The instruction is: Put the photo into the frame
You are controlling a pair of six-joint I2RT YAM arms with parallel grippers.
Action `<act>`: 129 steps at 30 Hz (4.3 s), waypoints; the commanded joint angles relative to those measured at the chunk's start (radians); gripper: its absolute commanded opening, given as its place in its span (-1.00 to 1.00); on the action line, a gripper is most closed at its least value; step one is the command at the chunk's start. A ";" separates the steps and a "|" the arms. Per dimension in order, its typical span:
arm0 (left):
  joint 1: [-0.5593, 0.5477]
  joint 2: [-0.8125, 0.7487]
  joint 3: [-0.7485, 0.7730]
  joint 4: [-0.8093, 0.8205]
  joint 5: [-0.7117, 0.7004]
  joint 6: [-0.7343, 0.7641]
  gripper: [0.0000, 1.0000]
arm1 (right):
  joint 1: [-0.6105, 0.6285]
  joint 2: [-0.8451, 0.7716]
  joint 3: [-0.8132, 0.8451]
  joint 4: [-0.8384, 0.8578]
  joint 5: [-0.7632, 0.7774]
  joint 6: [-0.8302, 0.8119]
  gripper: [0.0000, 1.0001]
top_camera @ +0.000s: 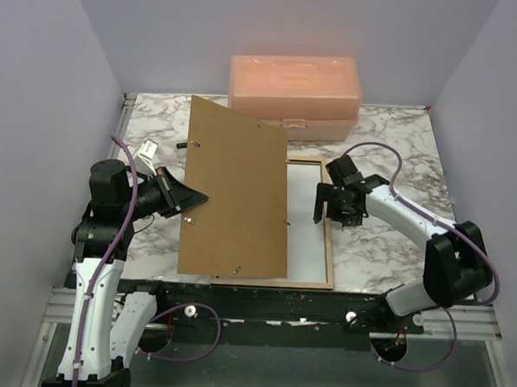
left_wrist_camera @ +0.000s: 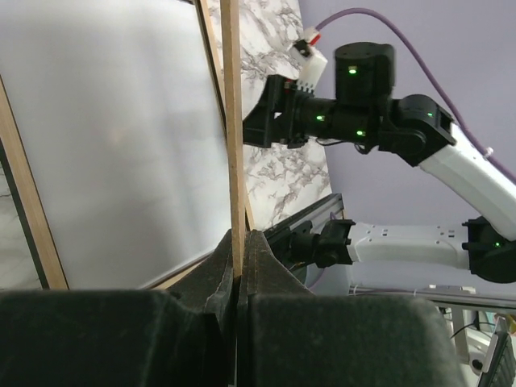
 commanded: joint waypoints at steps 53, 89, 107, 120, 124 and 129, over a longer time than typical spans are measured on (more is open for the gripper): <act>0.007 -0.101 -0.340 0.686 0.277 -0.459 -1.00 | -0.228 -0.382 -0.353 1.398 -1.323 0.813 -0.99; 0.006 -0.034 -0.041 -0.140 -0.406 0.232 0.95 | -0.253 -0.253 -0.394 1.222 -1.326 0.565 -0.99; -0.065 0.141 -0.391 0.181 -0.309 0.102 0.30 | -0.337 -0.168 -0.407 1.110 -1.398 0.412 -0.99; -0.227 0.421 -0.461 0.433 -0.405 0.037 0.13 | -0.358 -0.183 -0.405 0.999 -1.375 0.355 -0.99; -0.226 0.416 -0.487 0.472 -0.402 0.041 0.13 | -0.368 -0.184 -0.398 0.981 -1.371 0.347 -0.99; -0.227 0.343 -0.478 0.444 -0.407 0.044 0.45 | -0.374 -0.184 -0.381 0.915 -1.356 0.299 -0.99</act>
